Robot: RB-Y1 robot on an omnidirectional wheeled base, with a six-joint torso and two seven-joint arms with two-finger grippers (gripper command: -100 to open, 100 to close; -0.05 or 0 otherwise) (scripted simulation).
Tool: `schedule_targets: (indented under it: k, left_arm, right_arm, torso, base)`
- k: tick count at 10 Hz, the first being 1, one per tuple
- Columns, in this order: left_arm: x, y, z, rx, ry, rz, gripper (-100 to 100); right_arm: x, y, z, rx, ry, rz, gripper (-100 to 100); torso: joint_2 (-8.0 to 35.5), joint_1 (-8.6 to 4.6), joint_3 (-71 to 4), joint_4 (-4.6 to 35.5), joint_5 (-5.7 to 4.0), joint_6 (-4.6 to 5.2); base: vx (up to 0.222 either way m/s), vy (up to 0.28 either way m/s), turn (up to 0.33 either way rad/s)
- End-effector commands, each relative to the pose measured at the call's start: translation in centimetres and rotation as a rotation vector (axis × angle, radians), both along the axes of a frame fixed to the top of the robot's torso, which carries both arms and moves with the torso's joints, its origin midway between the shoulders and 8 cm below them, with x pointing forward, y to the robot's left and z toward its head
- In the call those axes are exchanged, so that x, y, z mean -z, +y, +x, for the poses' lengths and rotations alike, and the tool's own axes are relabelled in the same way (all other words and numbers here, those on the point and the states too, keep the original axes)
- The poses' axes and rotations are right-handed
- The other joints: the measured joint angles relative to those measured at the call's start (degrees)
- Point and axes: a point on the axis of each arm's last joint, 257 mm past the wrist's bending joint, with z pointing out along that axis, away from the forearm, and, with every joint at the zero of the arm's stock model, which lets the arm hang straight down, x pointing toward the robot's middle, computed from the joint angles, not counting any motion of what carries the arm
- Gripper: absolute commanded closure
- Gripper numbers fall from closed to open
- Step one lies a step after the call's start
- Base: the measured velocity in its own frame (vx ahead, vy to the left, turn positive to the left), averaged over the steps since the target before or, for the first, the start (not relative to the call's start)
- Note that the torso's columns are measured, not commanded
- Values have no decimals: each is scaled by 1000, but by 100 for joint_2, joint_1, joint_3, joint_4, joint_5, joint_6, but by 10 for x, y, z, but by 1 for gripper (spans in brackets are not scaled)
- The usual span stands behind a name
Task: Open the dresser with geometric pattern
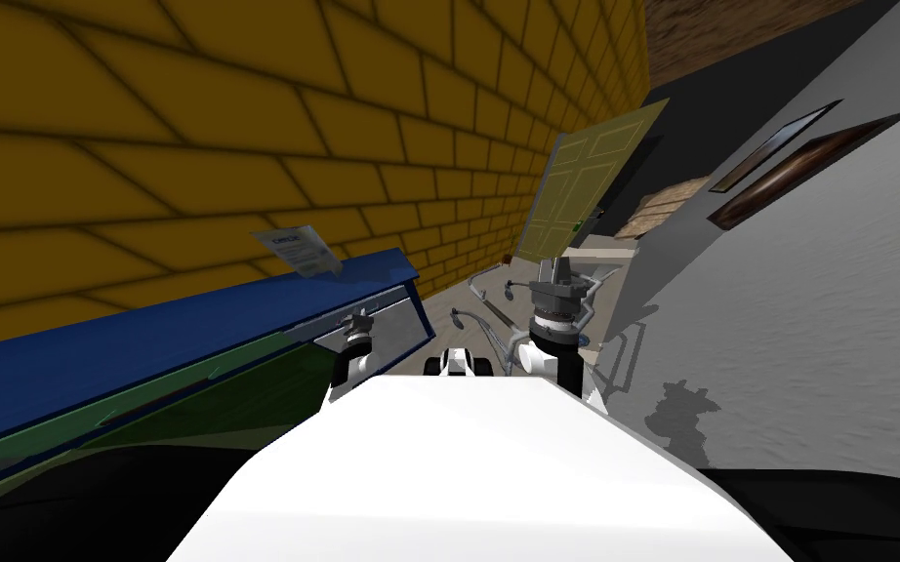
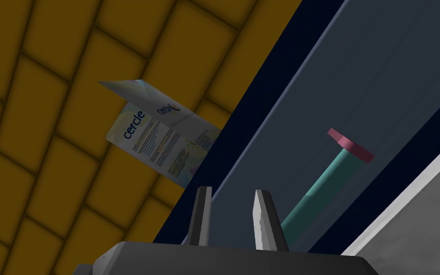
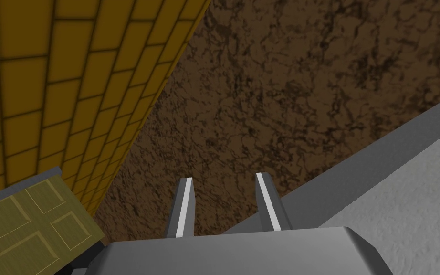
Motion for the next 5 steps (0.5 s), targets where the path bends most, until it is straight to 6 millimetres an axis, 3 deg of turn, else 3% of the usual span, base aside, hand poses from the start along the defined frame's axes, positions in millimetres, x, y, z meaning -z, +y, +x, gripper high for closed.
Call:
schedule_targets:
  k: [1,4,5]
  left_arm:
    - [-12,5,-3,-4,-9,12,-100]
    - [-26,10,-6,-11,-27,29,-100]
    - [-12,5,-3,-4,-9,12,100]
  right_arm:
    - [0,0,0,0,0,0,0]
    - [0,0,0,0,0,0,0]
    - [0,0,0,0,0,0,0]
  torso:
    - [11,4,3,7,-9,-14]
    - [-7,23,-4,7,-6,0]
    - [-4,36,-4,9,-4,-3]
  base:
    - [46,16,50]
    - [53,10,43]
    - [-41,-19,-87]
